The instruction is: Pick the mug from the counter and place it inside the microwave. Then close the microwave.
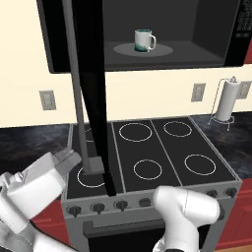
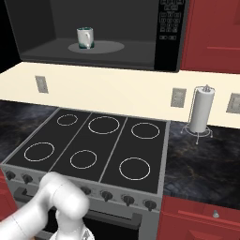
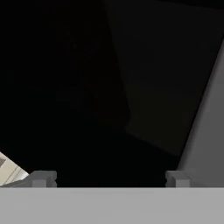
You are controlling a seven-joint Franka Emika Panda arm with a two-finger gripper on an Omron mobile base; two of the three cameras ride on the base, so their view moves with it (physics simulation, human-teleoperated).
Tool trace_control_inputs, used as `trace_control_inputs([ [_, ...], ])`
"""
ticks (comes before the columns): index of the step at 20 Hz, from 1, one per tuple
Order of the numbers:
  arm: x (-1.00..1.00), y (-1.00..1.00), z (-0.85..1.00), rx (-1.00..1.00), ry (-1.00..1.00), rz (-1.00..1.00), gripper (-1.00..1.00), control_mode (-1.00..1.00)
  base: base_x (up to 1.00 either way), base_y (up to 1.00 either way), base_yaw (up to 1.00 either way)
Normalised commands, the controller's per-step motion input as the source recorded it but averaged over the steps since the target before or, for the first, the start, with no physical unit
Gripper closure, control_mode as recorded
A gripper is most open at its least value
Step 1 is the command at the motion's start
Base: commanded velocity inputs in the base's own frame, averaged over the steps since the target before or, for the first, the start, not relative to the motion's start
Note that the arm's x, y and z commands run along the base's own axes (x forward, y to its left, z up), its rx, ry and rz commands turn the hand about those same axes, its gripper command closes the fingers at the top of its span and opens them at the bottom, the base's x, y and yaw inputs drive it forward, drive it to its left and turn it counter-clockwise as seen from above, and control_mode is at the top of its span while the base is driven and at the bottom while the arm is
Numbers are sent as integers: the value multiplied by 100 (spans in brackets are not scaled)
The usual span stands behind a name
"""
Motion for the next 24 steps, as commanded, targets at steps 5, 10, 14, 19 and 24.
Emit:
trace_control_inputs([
  [5, 3, -73, 0, 1, 0, 9, -100, -100, 0, 0, 0],
  [10, 0, -74, 1, 0, 1, 12, -100, -100, 0, 0, 0],
  [14, 0, -71, 14, 0, 2, 17, -100, -100, 0, 0, 0],
  [19, 1, -61, 28, 0, 0, 19, -100, -100, 0, 0, 0],
  [24, 32, -56, 7, 5, 0, 10, -100, -100, 0, 0, 0],
])
